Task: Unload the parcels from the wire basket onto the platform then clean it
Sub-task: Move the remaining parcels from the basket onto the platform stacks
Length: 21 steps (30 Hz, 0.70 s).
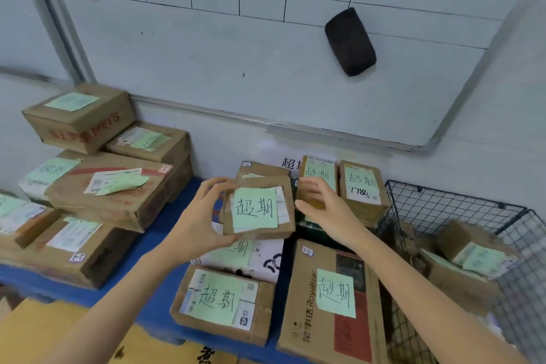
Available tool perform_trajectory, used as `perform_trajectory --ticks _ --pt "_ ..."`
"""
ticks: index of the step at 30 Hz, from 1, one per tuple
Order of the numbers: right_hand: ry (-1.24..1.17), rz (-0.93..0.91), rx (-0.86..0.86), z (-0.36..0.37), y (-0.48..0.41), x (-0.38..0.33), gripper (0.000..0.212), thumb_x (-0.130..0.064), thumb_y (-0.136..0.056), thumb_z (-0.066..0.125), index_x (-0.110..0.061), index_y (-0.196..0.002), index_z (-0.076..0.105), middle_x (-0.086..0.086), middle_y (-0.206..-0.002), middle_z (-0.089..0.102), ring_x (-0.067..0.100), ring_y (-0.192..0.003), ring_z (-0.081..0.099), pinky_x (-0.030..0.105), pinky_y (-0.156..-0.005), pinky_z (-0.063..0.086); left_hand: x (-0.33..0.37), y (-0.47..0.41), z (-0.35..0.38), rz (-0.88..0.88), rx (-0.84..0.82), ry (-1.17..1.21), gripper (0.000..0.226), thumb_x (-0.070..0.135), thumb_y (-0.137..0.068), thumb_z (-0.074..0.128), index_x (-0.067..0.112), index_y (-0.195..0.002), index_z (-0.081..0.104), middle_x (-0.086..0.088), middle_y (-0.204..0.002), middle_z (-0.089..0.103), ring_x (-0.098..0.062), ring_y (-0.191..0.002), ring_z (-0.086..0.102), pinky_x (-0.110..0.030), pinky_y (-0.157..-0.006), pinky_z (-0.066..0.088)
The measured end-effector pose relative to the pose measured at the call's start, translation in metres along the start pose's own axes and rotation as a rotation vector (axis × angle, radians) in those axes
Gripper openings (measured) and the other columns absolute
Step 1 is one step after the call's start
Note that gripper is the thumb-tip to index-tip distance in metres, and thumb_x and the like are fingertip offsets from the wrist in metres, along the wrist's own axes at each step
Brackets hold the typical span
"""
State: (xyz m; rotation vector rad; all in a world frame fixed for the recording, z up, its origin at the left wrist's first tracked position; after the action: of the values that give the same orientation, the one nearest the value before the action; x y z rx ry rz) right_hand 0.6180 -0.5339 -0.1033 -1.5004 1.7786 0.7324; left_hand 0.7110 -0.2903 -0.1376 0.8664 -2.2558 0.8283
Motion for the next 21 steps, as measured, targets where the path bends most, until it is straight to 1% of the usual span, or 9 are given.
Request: perform_trajectory --ticks 3,5,6,8,10,12,15,19,21 --pt "0.095 -0.033 0.072 -0.006 -0.009 0.002 0.052 -0.031 -0.096 0.061 -0.027 -0.143 0.039 -0.011 -0.149 0.042 0.000 -0.134 0.036 0.031 -0.115 0.031 -0.022 -0.021 0.001 -0.044 -0.034 0.069 0.082 0.039 -0.060 0.085 0.037 -0.133 0.045 0.032 -0.134 0.034 0.000 -0.121 0.046 -0.030 -0.090 0.054" --pt "0.164 -0.042 0.119 -0.008 -0.015 0.006 0.051 -0.030 -0.097 0.060 -0.028 -0.143 0.040 -0.012 -0.149 0.042 -0.003 -0.132 0.033 0.027 -0.112 0.029 -0.035 -0.034 0.005 -0.064 -0.066 0.116 0.080 0.029 -0.063 0.088 0.042 -0.129 0.045 0.037 -0.131 0.035 0.004 -0.121 0.045 -0.027 -0.090 0.053" --pt "0.195 -0.044 0.133 -0.009 -0.017 0.008 0.051 -0.031 -0.097 0.060 -0.028 -0.144 0.040 -0.012 -0.150 0.042 -0.004 -0.131 0.032 0.025 -0.111 0.028 -0.040 -0.040 0.007 -0.069 -0.083 0.137 0.079 0.030 -0.063 0.087 0.046 -0.128 0.044 0.037 -0.130 0.036 0.003 -0.122 0.045 -0.026 -0.090 0.053" --pt "0.248 -0.030 0.142 -0.009 -0.021 0.015 0.051 -0.032 -0.097 0.059 -0.028 -0.144 0.040 -0.011 -0.150 0.041 -0.006 -0.129 0.031 0.022 -0.106 0.028 -0.054 -0.050 0.013 -0.078 -0.103 0.162 0.075 0.031 -0.065 0.085 0.050 -0.125 0.044 0.034 -0.132 0.041 -0.001 -0.123 0.047 -0.025 -0.090 0.052" --pt "0.281 -0.006 0.141 -0.009 -0.022 0.021 0.051 -0.033 -0.097 0.059 -0.028 -0.144 0.040 -0.010 -0.150 0.040 -0.006 -0.128 0.031 0.021 -0.104 0.028 -0.066 -0.054 0.019 -0.094 -0.086 0.175 0.072 0.018 -0.071 0.084 0.049 -0.124 0.045 0.026 -0.134 0.044 -0.003 -0.123 0.049 -0.026 -0.092 0.052" --pt "0.303 0.021 0.152 -0.010 -0.026 0.026 0.051 -0.033 -0.097 0.059 -0.028 -0.144 0.040 -0.009 -0.151 0.040 -0.004 -0.127 0.032 0.021 -0.103 0.028 -0.073 -0.060 0.023 -0.079 -0.079 0.169 0.071 0.012 -0.073 0.082 0.051 -0.120 0.046 0.026 -0.135 0.043 0.004 -0.123 0.047 -0.025 -0.094 0.051" --pt "0.316 0.049 0.173 -0.011 -0.033 0.030 0.049 -0.032 -0.098 0.058 -0.028 -0.143 0.041 -0.009 -0.150 0.041 -0.003 -0.124 0.034 0.021 -0.102 0.030 -0.078 -0.068 0.030 -0.039 -0.090 0.115 0.069 0.018 -0.071 0.084 0.051 -0.119 0.047 0.032 -0.137 0.036 0.011 -0.122 0.042 -0.023 -0.095 0.048" --pt "0.319 0.074 0.200 -0.011 -0.040 0.032 0.047 -0.033 -0.098 0.058 -0.028 -0.142 0.042 -0.009 -0.148 0.042 0.001 -0.128 0.039 0.023 -0.103 0.030 -0.086 -0.087 0.038 -0.030 -0.069 0.117 0.067 0.038 -0.067 0.084 0.044 -0.124 0.051 0.019 -0.141 0.039 -0.006 -0.123 0.047 -0.035 -0.100 0.047" --pt "0.332 0.083 0.200 -0.012 -0.043 0.033 0.046 -0.032 -0.098 0.057 -0.028 -0.142 0.043 -0.010 -0.148 0.041 -0.001 -0.126 0.037 0.023 -0.103 0.030 -0.088 -0.099 0.040 -0.021 -0.059 0.115 0.066 0.035 -0.067 0.086 0.041 -0.124 0.052 0.015 -0.141 0.041 -0.010 -0.122 0.049 -0.039 -0.100 0.047"
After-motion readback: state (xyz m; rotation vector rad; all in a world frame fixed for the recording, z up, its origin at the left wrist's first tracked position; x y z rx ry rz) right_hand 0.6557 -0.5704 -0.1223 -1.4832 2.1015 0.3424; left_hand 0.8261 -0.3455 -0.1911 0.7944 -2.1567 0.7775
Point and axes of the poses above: each hand's wrist, its own y-axis away from the middle knuckle, its own z-axis out of the palm, x = y × z, the point moved 4 cm from there along -y, towards the middle knuckle
